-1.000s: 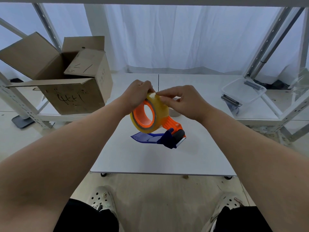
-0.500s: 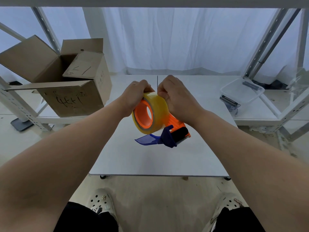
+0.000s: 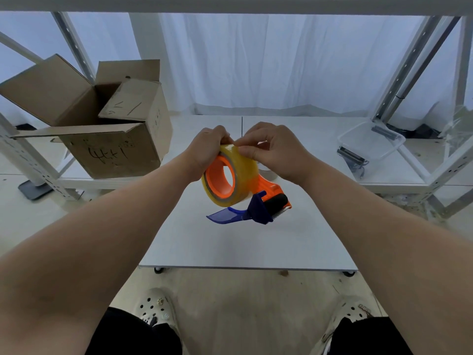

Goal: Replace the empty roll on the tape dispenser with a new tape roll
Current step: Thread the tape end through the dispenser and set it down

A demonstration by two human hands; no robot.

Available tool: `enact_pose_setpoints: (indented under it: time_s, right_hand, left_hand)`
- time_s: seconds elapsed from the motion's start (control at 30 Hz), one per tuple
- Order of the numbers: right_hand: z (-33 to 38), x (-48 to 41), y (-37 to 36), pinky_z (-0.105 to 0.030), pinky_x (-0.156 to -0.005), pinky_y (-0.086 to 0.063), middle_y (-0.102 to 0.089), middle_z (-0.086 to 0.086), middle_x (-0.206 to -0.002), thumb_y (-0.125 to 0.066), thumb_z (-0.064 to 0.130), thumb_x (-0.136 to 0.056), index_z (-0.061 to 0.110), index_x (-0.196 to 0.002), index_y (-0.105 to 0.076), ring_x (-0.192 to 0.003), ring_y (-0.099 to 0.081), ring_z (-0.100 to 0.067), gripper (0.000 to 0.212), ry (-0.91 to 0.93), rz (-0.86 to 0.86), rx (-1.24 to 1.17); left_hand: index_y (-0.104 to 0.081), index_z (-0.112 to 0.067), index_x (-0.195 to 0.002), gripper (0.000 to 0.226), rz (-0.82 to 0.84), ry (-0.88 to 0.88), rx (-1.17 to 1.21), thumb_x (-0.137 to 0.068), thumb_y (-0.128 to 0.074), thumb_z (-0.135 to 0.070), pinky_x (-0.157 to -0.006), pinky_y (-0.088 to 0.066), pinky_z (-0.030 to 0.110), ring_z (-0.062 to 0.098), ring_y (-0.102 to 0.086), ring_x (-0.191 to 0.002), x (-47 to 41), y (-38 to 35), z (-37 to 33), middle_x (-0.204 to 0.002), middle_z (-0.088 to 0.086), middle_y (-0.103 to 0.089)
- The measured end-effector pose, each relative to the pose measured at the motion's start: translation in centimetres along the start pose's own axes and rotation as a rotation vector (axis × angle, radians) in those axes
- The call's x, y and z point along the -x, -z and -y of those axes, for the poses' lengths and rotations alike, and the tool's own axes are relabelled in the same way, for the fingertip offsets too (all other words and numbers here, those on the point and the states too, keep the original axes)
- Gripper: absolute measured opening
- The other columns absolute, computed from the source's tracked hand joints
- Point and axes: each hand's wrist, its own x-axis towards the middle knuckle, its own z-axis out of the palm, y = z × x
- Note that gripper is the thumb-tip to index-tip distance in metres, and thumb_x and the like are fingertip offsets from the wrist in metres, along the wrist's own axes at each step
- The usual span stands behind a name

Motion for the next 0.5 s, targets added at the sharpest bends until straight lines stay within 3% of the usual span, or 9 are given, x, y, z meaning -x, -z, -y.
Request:
enact_pose_setpoints:
  time_s: [0.2,0.37,0.5]
  right_hand:
    - [0.2,-0.5,-0.4,-0.005,-0.070,-0.040,-0.055,0.008,-0.081,-0.061,0.012,-0.088,0.012,-0.089,-0.068,-0.077,-0.053,-0.003,0.007,0.006,-0.037,0.080]
    - [0.3,-0.7,-0.8,-0.019,-0.074,-0.033,-0.048,0.005,-0.089,-0.049,0.013,-0.093,0.016,-0.086,-0.054,-0.088,-0.043,-0.011,0.009,0.077,-0.020,0.263]
    - [-0.2,-0.1,-1.2,-0.014,-0.072,-0.032,-0.046,0.005,-0.089,-0.046,0.009,-0.092,0.016,-0.085,-0.050,-0.086,-0.042,-0.010,0.011,0.063,-0.024,0.264]
  left_hand:
    - [-0.061,-0.012,-0.071,0.037,0.002,0.024,0.012,-0.094,-0.033,-0.023,-0.062,-0.043,0.027,0.015,-0.052,-0.062,0.1,-0.3,0.0,-0.068,0.007,-0.057]
    - [-0.060,-0.014,-0.066,0.037,-0.044,0.052,0.098,-0.093,-0.036,-0.022,-0.060,-0.042,0.027,0.014,-0.050,-0.058,0.0,-0.4,-0.2,-0.061,0.004,-0.055]
    - [-0.061,-0.014,-0.066,0.037,-0.016,0.041,0.100,-0.093,-0.037,-0.021,-0.061,-0.042,0.028,0.015,-0.051,-0.059,0.1,-0.6,-0.1,-0.062,0.004,-0.057]
